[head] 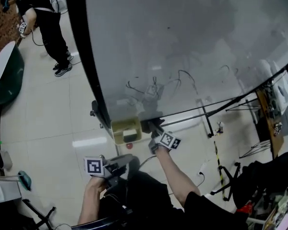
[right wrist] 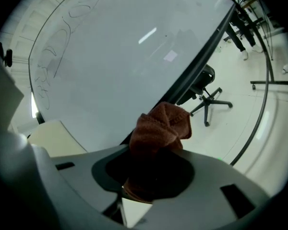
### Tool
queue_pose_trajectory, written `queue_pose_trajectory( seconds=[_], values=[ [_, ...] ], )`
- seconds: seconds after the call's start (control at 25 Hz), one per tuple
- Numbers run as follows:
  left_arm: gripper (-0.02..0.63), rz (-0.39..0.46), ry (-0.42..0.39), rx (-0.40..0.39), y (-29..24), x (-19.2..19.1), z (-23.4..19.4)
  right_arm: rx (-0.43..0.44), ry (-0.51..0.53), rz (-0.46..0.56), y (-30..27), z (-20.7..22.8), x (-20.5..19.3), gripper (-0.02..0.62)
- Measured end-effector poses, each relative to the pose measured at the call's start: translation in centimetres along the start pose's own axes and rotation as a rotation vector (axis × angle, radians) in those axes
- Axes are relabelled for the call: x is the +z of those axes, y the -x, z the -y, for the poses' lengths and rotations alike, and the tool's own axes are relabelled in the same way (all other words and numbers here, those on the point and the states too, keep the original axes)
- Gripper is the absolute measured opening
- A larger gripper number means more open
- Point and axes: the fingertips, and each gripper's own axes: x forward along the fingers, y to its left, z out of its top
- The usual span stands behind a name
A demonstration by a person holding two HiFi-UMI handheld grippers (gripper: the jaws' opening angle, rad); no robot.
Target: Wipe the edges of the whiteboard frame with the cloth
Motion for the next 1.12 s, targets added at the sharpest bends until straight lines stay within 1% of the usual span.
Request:
queue_pose_trajectory(
  seconds=[0.24,0.32,0.4,0.6,0.68,0.8,0.96,1.04,1.12],
  values=[
    [-0.012,-0.08,-0.008,0.035,-0.6,0.8,-1.1,0.091,0.002,0.011,-0.8,-1.8,-1.2,0.117],
    [-0.012,-0.112,0.013,0.048,-0.9,0.5,-1.5,0.093,-0.008,0.027,-0.8,-2.0,-1.4,0.117],
    [-0.012,-0.164,0.011,0.048,-1.1,0.2,-1.5,0.085,-0.033,0.049,-0.5,-2.1,-1.7,0.117],
    [-0.012,-0.31,0.012,0.017,-0.6,0.9,-1.7,0.093,-0.061,0.1,-0.9,-3.1,-2.6,0.117],
    [-0.012,-0.386,0.012,0.001,0.2,1.1,-1.8,0.103,-0.082,0.138,-1.2,-3.6,-2.8,0.117],
    [-0.012,-0.519,0.015,-0.014,2.4,1.2,-1.7,0.12,-0.158,0.229,-1.3,-4.2,-3.2,0.117],
    [-0.012,-0.673,0.018,-0.055,4.5,1.2,-1.7,0.105,-0.202,0.352,-1.1,-4.7,-3.2,0.117],
    [-0.012,-0.719,0.037,-0.054,5.8,0.8,-1.7,0.11,-0.225,0.387,-1.3,-5.5,-3.8,0.117],
    [-0.012,-0.735,0.042,-0.05,6.8,0.6,-1.8,0.111,-0.251,0.407,-1.8,-6.1,-4.7,0.117]
  ],
)
